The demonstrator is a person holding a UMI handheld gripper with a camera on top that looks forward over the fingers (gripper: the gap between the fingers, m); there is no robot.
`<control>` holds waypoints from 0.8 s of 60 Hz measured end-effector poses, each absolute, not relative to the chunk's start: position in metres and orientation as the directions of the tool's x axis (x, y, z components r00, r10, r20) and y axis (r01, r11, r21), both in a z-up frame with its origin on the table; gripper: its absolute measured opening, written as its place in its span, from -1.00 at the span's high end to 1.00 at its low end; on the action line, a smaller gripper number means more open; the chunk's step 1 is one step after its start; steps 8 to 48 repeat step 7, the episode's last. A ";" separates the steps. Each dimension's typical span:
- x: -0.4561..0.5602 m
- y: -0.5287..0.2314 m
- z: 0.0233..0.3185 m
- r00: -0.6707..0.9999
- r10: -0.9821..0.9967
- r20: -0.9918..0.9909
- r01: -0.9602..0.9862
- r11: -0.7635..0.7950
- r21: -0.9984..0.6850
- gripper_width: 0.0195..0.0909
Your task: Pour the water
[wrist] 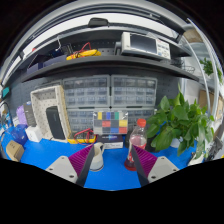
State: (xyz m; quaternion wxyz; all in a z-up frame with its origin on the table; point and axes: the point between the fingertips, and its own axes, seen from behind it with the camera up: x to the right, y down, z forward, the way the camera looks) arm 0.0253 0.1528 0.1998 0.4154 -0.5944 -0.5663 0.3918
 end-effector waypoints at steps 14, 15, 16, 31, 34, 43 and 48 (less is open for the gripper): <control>0.030 0.155 0.194 0.062 0.998 0.008 0.367 -0.015 -0.930 -0.57; 0.030 0.155 0.194 0.062 0.998 0.008 0.367 -0.015 -0.930 -0.57; 0.030 0.155 0.194 0.062 0.998 0.008 0.367 -0.015 -0.930 -0.57; 0.030 0.155 0.194 0.062 0.998 0.008 0.367 -0.015 -0.930 -0.57; 0.030 0.155 0.194 0.062 0.998 0.008 0.367 -0.015 -0.930 -0.57; 0.030 0.155 0.194 0.062 0.998 0.008 0.367 -0.015 -0.930 -0.57; 0.030 0.155 0.194 0.062 0.998 0.008 0.367 -0.015 -0.930 -0.57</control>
